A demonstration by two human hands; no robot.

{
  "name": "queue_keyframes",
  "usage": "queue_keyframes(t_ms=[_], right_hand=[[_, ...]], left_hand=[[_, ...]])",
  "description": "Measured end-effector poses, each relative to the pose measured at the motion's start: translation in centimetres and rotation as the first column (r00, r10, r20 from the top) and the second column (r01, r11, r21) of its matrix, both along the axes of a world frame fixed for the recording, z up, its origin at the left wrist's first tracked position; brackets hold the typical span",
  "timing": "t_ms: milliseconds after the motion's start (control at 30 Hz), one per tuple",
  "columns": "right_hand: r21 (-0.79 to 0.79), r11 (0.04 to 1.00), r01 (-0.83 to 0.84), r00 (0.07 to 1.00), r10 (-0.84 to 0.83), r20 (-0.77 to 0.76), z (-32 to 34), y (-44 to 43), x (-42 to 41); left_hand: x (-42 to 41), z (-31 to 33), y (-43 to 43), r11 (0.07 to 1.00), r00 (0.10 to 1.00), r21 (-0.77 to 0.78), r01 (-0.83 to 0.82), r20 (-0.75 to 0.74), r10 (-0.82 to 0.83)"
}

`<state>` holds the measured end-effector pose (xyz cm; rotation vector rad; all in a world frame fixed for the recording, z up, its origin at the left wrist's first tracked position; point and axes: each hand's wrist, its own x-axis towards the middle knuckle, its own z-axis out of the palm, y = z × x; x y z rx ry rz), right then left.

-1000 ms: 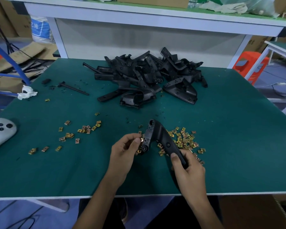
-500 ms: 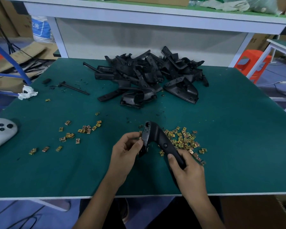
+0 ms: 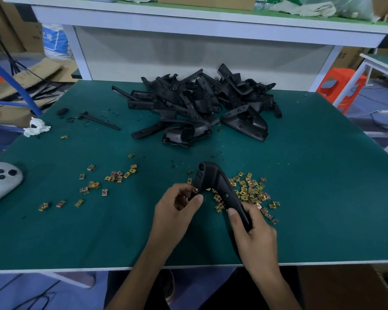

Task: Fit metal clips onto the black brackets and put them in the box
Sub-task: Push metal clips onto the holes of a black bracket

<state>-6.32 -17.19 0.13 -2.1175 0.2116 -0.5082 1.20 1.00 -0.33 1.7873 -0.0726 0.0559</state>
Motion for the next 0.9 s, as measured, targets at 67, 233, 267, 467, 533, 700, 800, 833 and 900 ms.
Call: queue_keyframes(t_ms=[67, 233, 267, 467, 533, 700, 800, 833, 900], right_hand=[[0.017, 1.0, 0.009, 1.0, -0.009, 0.003, 0.0, 0.0, 0.0], [0.114, 0.99, 0.086, 0.996, -0.085, -0.012, -0.4, -0.6, 0.5], [0.122, 0.988, 0.096, 0.995, -0.095, -0.015, -0.5, -0.7, 0.5], [0.152, 0.984, 0.092, 0.996, -0.092, -0.008, -0.3, -0.5, 0.6], [0.152, 0.984, 0.09, 0.996, -0.09, -0.007, -0.2, -0.5, 0.6], [0.138, 0.987, 0.077, 0.997, -0.075, -0.021, -0.4, -0.6, 0.6], [0.153, 0.986, 0.068, 0.998, -0.067, -0.013, -0.2, -0.5, 0.6], [0.154, 0.986, 0.068, 0.998, -0.067, -0.009, -0.1, -0.5, 0.5], [0.152, 0.986, 0.068, 0.998, -0.067, -0.011, 0.0, -0.4, 0.5]], left_hand=[[0.0, 0.2, 0.0, 1.0, 1.0, -0.01, 0.002, 0.026, -0.001], [1.0, 0.8, 0.0, 0.981, 0.99, 0.176, -0.084, 0.123, 0.063], [1.5, 0.9, 0.1, 0.957, 0.985, 0.274, -0.098, 0.162, 0.054], [4.1, 1.3, 0.5, 0.796, 0.979, 0.603, -0.049, 0.188, -0.083], [4.4, 1.4, 0.3, 0.795, 0.985, 0.605, -0.043, 0.157, -0.067], [4.8, 1.1, 0.5, 0.795, 0.989, 0.604, -0.056, 0.141, -0.038], [4.7, 0.9, 0.5, 0.777, 0.98, 0.622, -0.094, 0.196, -0.039], [4.6, 0.9, 0.4, 0.774, 0.977, 0.623, -0.11, 0.212, -0.032], [4.3, 1.0, 0.3, 0.821, 0.977, 0.557, -0.121, 0.213, -0.001]])
